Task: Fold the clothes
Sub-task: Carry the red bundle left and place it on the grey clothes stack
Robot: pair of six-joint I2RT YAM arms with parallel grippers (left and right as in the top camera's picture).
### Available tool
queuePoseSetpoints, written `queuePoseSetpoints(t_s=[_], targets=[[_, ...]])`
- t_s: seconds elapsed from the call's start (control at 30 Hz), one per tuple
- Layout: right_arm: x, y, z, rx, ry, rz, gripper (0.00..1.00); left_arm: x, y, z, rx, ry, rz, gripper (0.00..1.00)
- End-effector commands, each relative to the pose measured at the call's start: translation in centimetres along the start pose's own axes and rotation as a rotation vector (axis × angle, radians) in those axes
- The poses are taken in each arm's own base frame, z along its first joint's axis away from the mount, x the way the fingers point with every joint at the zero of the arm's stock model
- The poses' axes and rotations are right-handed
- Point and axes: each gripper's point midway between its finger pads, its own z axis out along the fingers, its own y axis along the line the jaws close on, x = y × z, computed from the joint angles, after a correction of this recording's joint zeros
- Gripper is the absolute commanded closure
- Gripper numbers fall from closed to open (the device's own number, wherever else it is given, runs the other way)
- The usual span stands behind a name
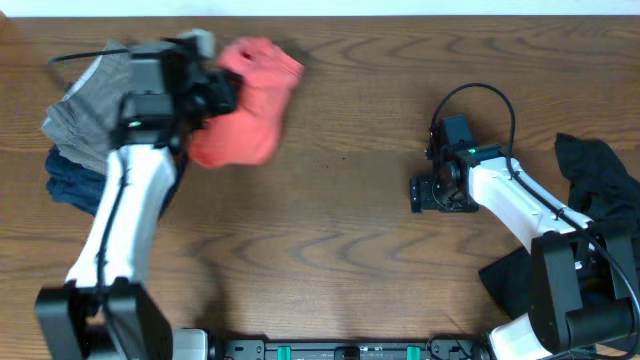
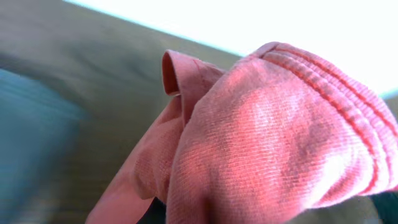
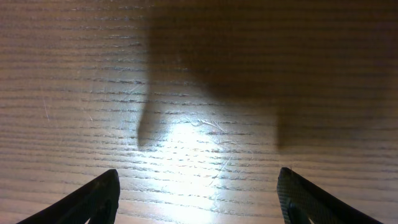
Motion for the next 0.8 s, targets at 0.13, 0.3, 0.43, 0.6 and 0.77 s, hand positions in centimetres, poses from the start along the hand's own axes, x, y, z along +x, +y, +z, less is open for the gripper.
queuePoseSetpoints(t_s=[0.13, 0.3, 0.43, 0.6, 0.77], targets=[[0.1, -0.1, 0.2, 0.002, 0.005, 0.015, 0.21, -8.0, 7.9, -5.7, -0.236, -0.299, -0.065, 0.94], [0.1, -0.1, 0.2, 0.002, 0.006, 0.015, 0.2, -9.8, 14.3, -8.8, -0.408, -0.405, -0.155, 0.94], [0.1, -0.1, 0.2, 0.001, 0.006, 0.015, 0.18, -9.5, 18.6, -9.8, -0.48, -0.412, -0.208, 0.94], [0.2, -0.1, 0.2, 0.002, 0.009, 0.015, 0.11, -7.6, 24.1, -10.0, -0.569, -0.38, -0.291, 0.72], [0.4, -0.2, 0.2, 0.004, 0.017, 0.015, 0.04, -6.9, 26.6, -10.8, -0.603, -0.378, -0.328, 0.3]])
